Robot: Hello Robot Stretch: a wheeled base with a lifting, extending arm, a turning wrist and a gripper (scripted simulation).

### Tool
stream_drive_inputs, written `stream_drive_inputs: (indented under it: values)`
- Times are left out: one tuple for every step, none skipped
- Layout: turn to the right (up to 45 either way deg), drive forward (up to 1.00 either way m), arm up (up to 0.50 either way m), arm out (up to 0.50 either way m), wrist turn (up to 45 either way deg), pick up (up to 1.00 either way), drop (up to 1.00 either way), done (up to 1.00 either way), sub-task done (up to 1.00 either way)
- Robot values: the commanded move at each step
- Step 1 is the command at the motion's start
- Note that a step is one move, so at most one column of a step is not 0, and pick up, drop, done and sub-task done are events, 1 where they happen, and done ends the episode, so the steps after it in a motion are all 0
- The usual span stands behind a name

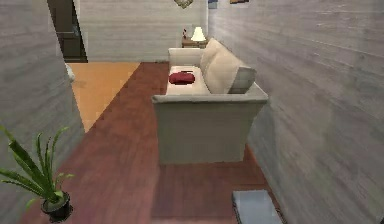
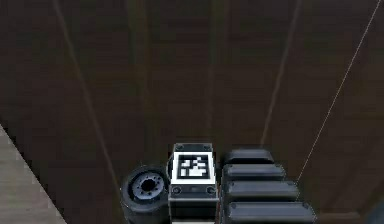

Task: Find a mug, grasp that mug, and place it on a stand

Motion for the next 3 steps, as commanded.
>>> stream_drive_inputs:
  values:
    - [0.0, 0.45, 0.00, 0.00, 0.0, 0.00, 0.00, 0.00, 0.00]
    - [-45.0, 0.00, 0.00, 0.00, 0.0, 0.00, 0.00, 0.00, 0.00]
    - [-39.0, 0.00, 0.00, 0.00, 0.0, 0.00, 0.00, 0.00, 0.00]
